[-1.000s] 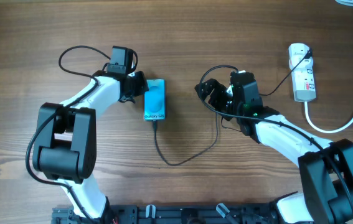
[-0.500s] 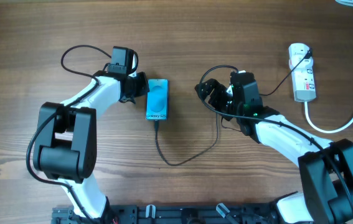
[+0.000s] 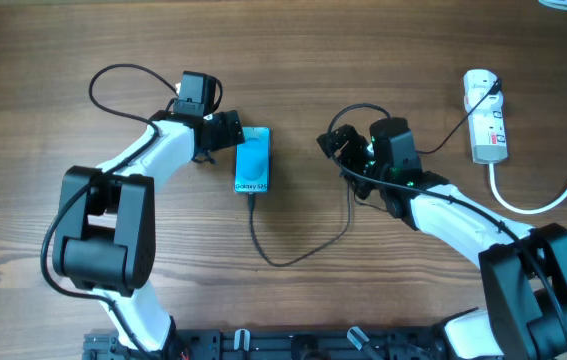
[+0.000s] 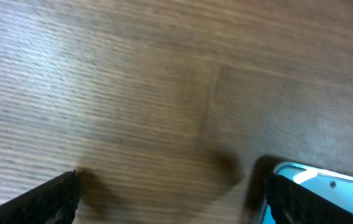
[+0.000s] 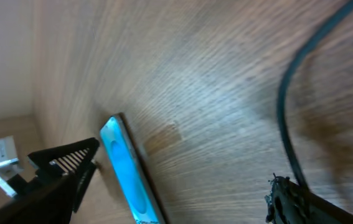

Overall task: Plug charger to phone and switch on socket
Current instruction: 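Lower the phone flat onto the table with the left gripper and release, then move the right gripper to the white power strip's switches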

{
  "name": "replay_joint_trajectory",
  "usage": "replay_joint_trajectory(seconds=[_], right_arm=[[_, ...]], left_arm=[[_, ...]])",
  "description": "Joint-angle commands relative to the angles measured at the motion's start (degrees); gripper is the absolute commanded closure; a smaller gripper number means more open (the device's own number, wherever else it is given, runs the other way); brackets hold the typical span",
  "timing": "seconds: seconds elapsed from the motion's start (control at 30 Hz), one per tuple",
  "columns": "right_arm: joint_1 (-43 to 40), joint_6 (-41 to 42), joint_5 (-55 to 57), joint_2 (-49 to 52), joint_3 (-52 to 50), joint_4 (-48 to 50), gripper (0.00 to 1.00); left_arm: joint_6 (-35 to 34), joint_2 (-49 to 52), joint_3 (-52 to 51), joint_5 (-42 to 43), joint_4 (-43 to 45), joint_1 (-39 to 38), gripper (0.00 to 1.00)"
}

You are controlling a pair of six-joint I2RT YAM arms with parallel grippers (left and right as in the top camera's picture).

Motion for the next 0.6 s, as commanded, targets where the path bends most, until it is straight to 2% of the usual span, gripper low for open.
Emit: replay_joint_trajectory(seconds=[0.0,0.37,0.57], right_arm=[[-0.1,1.3,1.1,0.6,0.2,-0.7,0.00],[-0.1,3.4,1.2,0.6,0.2,-0.9,0.00],[-0.1,2.1,-0.5,0.6,0.2,-0.8,0.00]], left_arm=[[0.1,0.8,0.3,-2.6,0.4,2.4,0.00],[0.1,-6.1,3.0,-2.6,-0.9,12.6,0.00],[0.1,-6.1,3.0,-2.6,-0.9,13.7,0.00]])
